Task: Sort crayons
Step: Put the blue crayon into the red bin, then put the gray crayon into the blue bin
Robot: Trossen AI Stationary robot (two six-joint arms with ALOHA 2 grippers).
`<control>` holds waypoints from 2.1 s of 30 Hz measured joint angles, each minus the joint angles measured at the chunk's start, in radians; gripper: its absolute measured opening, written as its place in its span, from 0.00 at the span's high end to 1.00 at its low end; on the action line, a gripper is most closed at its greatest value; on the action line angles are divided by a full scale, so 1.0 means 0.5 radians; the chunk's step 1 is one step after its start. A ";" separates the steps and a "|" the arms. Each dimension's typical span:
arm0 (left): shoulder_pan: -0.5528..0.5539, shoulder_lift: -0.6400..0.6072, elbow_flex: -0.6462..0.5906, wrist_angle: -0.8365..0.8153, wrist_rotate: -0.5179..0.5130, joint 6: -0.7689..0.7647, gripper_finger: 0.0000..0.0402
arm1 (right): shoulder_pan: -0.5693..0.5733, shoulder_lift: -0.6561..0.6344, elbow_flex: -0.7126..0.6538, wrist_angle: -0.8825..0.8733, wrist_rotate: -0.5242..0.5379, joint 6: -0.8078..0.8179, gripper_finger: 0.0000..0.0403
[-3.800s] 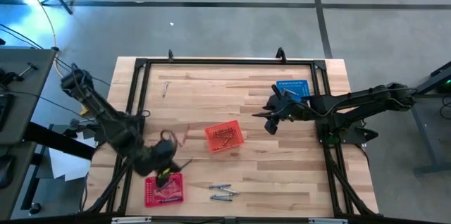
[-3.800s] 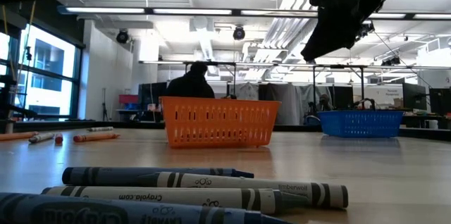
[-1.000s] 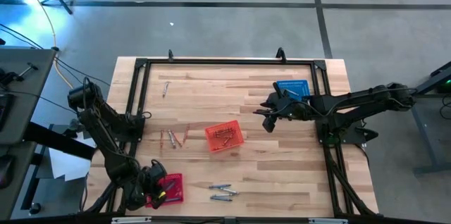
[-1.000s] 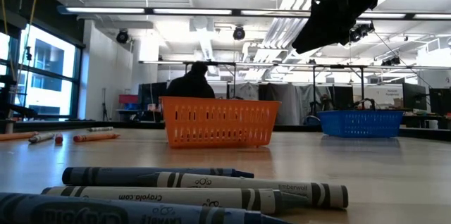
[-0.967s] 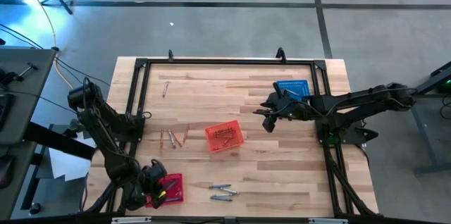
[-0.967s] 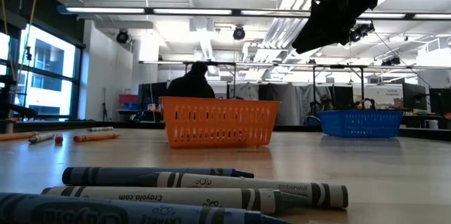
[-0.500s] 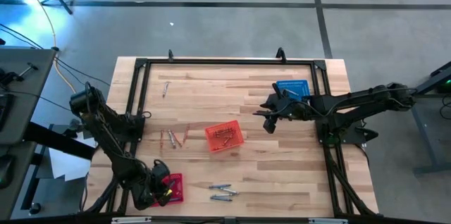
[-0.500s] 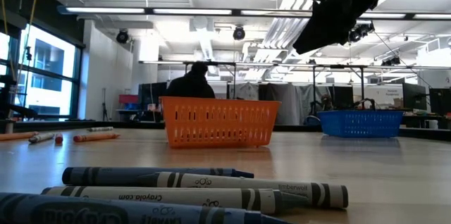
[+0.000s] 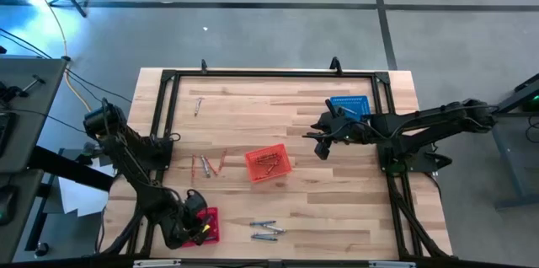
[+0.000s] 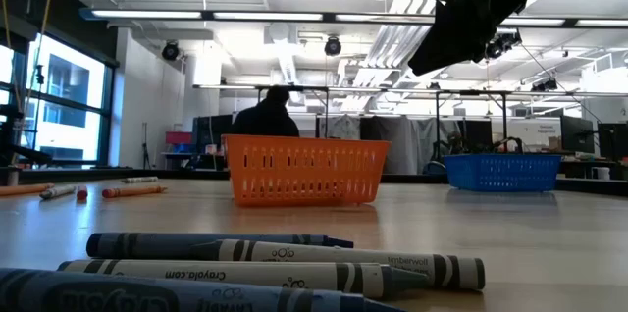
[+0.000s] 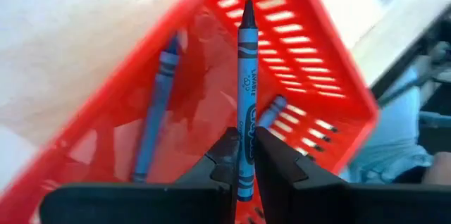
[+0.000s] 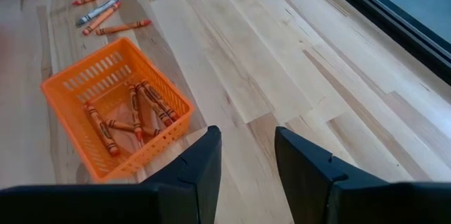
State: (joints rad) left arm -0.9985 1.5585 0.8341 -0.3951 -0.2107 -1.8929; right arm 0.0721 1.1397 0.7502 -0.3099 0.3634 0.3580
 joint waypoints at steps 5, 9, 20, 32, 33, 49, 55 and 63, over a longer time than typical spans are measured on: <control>-0.001 -0.001 0.000 0.010 -0.010 -0.075 0.93 | 0.000 0.000 0.000 0.000 0.000 0.000 0.68; -0.001 -0.004 0.000 0.012 -0.008 -0.070 0.93 | 0.000 0.000 0.000 0.000 0.000 0.000 0.68; -0.013 -0.005 0.000 -0.036 -0.045 -0.249 0.91 | 0.000 0.000 0.000 0.001 0.000 0.000 0.68; -0.030 -0.070 0.200 -0.187 -0.139 -0.349 0.62 | 0.000 0.000 0.000 0.000 0.000 0.000 0.68; -0.027 -0.090 0.278 -0.303 -0.166 -0.348 0.61 | 0.000 0.000 0.000 0.001 0.000 0.000 0.68; 0.657 -0.125 0.814 -2.112 -0.844 0.505 0.61 | 0.000 0.000 0.000 0.001 0.000 0.000 0.68; 1.253 -0.125 0.628 -1.802 -0.987 1.211 0.61 | 0.000 0.000 0.000 0.001 0.000 0.000 0.68; 1.889 -0.124 0.454 -1.378 -0.814 1.678 0.61 | 0.000 0.000 0.000 0.001 0.000 0.000 0.68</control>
State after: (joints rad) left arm -0.0538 1.4967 1.0612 -1.0841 -0.6180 -1.0538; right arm 0.0723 1.1397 0.7502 -0.3096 0.3634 0.3578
